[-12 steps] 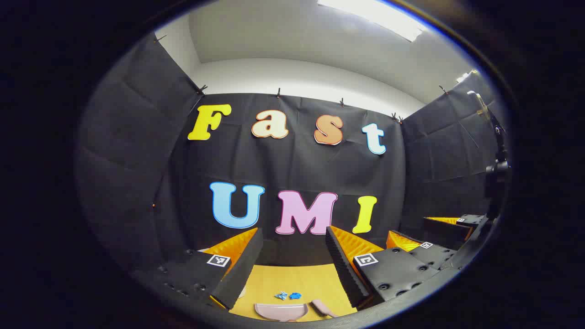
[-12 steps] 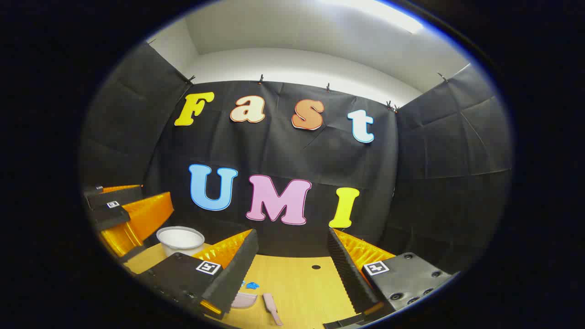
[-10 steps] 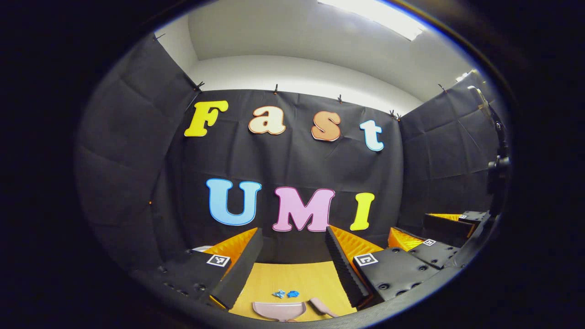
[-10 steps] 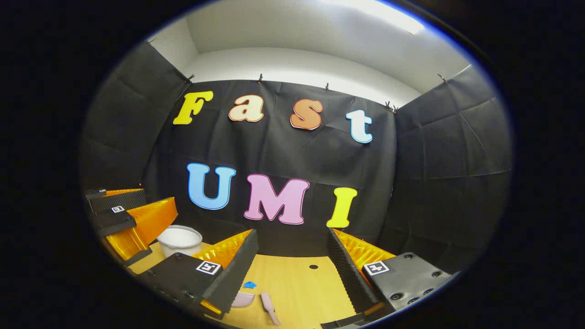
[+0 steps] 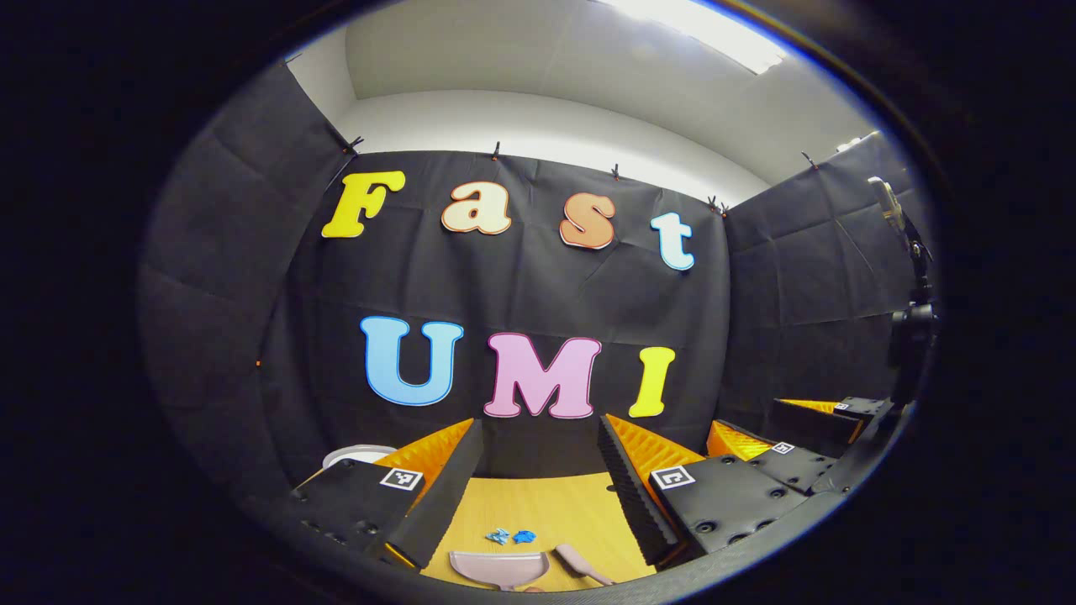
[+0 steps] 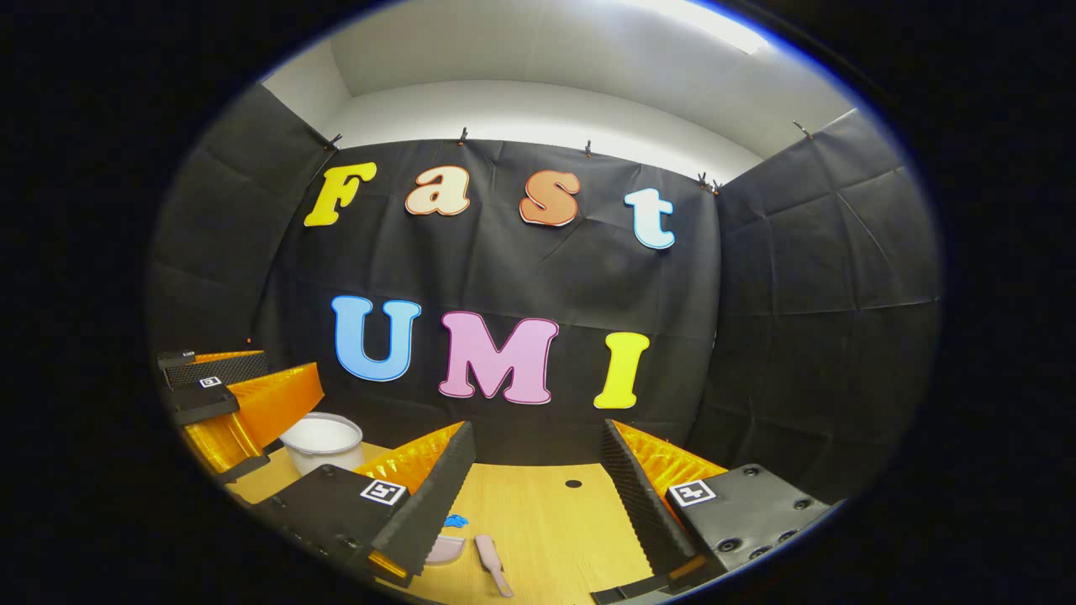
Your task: Pick up the small broom and dustpan from the desktop, sweep the trash into the dustpan with the broom, and then empty the trash into the garbage bin.
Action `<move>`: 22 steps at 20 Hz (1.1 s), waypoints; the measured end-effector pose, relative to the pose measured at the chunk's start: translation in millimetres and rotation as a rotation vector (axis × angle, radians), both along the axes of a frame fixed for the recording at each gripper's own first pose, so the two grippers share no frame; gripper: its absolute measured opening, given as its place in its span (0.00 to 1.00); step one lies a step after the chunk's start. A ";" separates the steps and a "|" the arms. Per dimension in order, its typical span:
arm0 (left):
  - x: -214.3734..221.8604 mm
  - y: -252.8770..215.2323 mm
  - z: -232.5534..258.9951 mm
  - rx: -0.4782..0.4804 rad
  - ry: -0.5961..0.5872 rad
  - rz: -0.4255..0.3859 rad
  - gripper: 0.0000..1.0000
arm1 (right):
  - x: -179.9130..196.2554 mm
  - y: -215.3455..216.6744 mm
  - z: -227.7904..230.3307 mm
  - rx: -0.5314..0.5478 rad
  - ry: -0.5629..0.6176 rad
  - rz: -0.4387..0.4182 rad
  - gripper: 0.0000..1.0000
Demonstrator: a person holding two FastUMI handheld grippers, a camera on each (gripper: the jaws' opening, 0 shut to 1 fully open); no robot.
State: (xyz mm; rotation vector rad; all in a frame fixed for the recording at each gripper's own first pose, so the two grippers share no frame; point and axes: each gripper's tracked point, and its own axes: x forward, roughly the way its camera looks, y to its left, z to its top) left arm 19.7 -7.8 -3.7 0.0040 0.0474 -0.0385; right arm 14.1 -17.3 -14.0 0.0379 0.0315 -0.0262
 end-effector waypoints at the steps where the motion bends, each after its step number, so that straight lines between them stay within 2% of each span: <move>1: 0.1 0.6 1.8 0.010 -0.004 0.007 0.82 | 0.4 -1.0 0.4 0.002 -0.001 0.000 0.97; 5: 2.8 -3.4 -2.3 0.001 0.006 0.002 0.81 | 4.7 0.9 -2.0 0.004 0.001 0.010 0.97; 11: 6.8 6.4 -46.7 -0.137 0.203 0.008 0.81 | 9.0 11.6 -16.3 0.018 0.035 0.038 0.97; 14: 8.5 10.0 -44.7 -0.168 0.192 0.011 0.81 | 11.5 13.9 -16.4 0.019 0.036 0.041 0.97; 18: 8.1 14.7 -36.5 -0.154 0.148 0.005 0.81 | 11.6 21.6 -22.2 0.033 0.047 0.053 0.97; 22: 8.0 17.4 -50.3 -0.145 0.196 0.004 0.82 | 15.9 32.1 -42.0 0.036 0.099 0.073 0.97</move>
